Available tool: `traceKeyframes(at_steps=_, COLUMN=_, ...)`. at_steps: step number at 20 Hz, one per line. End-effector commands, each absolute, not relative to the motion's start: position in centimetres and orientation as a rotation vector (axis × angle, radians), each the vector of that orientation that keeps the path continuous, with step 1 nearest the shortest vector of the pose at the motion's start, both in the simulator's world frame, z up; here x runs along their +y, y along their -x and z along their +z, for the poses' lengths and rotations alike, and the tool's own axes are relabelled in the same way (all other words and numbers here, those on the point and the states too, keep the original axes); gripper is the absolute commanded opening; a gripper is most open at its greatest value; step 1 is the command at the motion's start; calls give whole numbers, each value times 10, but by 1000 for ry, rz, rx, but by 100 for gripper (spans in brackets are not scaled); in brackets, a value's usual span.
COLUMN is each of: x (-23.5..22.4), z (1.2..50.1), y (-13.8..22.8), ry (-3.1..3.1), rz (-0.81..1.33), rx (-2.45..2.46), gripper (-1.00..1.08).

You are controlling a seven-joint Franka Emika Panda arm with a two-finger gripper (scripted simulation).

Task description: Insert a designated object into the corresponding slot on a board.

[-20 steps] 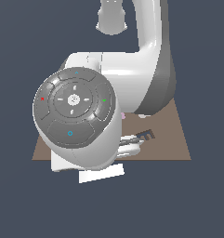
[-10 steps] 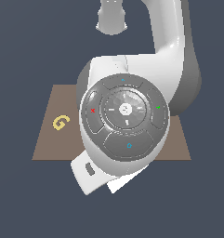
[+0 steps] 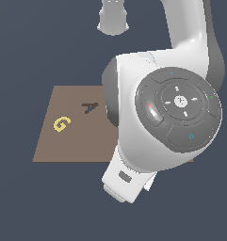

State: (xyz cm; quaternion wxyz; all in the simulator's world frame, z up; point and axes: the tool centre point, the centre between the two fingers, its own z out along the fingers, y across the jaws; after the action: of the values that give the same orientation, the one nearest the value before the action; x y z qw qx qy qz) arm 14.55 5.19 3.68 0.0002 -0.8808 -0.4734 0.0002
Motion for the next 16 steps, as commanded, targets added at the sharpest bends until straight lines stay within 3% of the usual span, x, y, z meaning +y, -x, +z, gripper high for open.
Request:
traceKeyframes(at_steps=1, x=62, z=37, y=-141, ry=2684, rz=0, rx=-1632, gripper=-100)
traceKeyframes(at_steps=16, x=105, z=40, y=-96, ry=2100, rz=1, rx=-2336, gripper=-100)
